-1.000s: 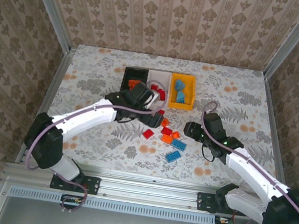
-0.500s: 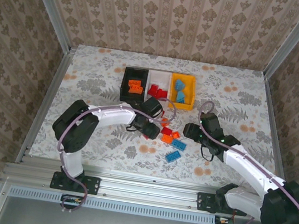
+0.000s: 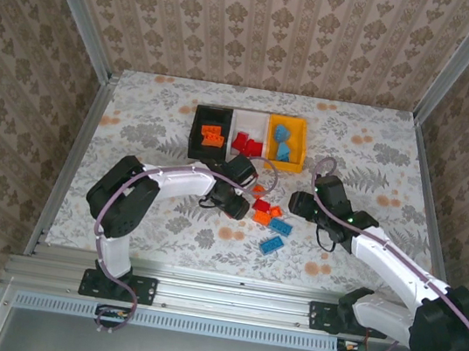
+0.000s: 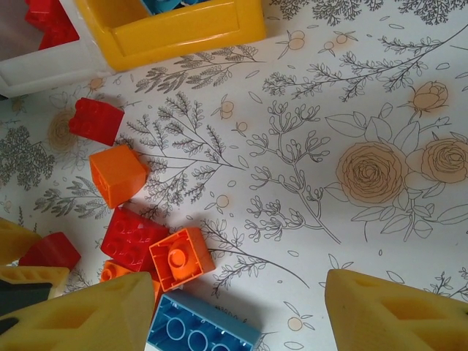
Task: Sort the legos into containers by color
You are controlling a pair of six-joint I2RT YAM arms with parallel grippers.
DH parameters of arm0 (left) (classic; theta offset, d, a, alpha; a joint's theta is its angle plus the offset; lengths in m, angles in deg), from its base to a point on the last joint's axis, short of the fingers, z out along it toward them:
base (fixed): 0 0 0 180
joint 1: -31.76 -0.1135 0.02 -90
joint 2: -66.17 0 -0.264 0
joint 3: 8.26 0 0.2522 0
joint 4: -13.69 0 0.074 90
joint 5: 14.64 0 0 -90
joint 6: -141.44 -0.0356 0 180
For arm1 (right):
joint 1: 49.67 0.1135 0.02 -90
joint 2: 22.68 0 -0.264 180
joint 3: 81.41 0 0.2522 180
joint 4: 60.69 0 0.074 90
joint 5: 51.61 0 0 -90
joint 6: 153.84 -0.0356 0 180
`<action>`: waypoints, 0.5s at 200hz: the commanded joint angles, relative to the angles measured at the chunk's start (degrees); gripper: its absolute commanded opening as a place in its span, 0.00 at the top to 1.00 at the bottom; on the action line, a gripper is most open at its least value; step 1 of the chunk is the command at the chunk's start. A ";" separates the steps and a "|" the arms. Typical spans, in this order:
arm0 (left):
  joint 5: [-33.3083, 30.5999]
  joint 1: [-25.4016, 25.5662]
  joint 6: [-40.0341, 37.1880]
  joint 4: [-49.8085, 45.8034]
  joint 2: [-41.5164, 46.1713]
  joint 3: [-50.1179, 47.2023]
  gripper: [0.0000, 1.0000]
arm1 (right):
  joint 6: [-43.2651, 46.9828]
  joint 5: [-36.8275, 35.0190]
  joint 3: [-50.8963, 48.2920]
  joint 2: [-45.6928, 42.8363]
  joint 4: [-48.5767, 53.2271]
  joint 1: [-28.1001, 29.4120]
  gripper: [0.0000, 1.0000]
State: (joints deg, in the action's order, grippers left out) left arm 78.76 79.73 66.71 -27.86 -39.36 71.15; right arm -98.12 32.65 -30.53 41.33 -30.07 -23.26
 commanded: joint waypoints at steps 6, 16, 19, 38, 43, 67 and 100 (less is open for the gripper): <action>0.14 0.13 -0.74 -1.18 -1.84 0.12 0.53 | 0.12 -0.06 1.37 -1.12 0.97 0.22 0.36; -0.10 0.16 -0.85 -1.12 -1.69 0.05 0.57 | 0.05 -0.11 1.53 -1.32 1.23 0.28 0.36; -0.29 0.13 -0.75 -1.12 -1.60 0.01 0.58 | 0.13 -0.16 1.55 -1.34 1.31 0.23 0.36; -1.50 0.07 -0.44 -1.43 -0.65 0.06 0.60 | 0.27 -0.33 1.94 -1.50 1.73 0.24 0.36; -1.61 0.01 -0.25 -1.62 -0.36 0.26 0.61 | 0.26 -0.33 2.07 -1.46 1.82 0.27 0.36; -1.69 -0.46 -0.30 -2.87 2.36 2.35 0.67 | 0.13 -0.24 2.25 -1.26 1.38 0.22 0.36; -2.13 -4.02 -3.18 -6.97 3.54 10.72 0.68 | 0.57 -0.72 2.32 -0.14 0.70 0.25 0.36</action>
State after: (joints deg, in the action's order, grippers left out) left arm 77.47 78.68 66.20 -31.32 -38.67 74.56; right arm -98.12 32.63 -29.85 41.03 -30.05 -23.26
